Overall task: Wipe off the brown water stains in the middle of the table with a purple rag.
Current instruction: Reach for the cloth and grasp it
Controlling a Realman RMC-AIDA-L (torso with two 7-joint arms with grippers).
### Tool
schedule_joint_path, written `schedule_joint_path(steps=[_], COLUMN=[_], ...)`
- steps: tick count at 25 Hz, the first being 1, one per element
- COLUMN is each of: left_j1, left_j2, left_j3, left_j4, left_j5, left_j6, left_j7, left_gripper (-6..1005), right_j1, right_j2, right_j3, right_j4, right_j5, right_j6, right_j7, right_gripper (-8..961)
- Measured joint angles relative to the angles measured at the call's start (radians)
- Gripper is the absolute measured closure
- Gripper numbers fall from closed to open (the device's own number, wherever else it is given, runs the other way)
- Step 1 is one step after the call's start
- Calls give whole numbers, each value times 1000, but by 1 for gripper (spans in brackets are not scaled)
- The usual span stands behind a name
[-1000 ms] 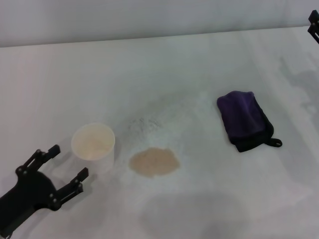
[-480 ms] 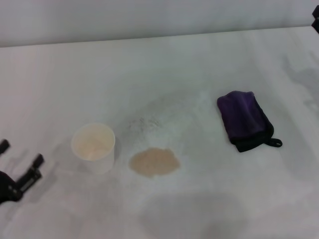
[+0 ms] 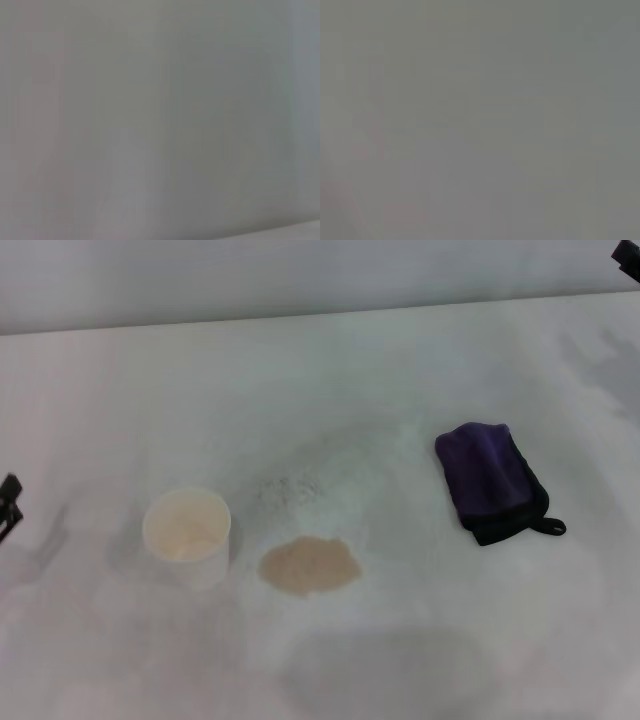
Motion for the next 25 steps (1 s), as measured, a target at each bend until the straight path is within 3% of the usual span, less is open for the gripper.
schedule_joint_path(steps=[4, 8, 12, 19, 25], left_j1=[-25, -40, -45, -54, -64], left_j2=[3, 3, 2, 3, 2], left_j3=[-1, -2, -2, -9, -39], left_j4=[2, 5, 13, 24, 24], left_j5=[-24, -69, -144, -190, -193], left_j6=[-20, -22, -27, -33, -34], left_j7=[16, 49, 57, 57, 60], left_gripper=[135, 135, 135, 134, 135], right_j1=[-3, 13, 52, 190, 231], right_j2=[-49, -65, -42, 52, 53], right_j3=[-13, -14, -15, -52, -256], right_j4=[-171, -376, -598, -804, -803], right_j5=[-325, -739, -1140, -1584, -1614], right_j6=[24, 115, 270, 592, 628], right_j7=[400, 791, 1067, 1257, 1413], right_gripper=[154, 160, 165, 168, 170])
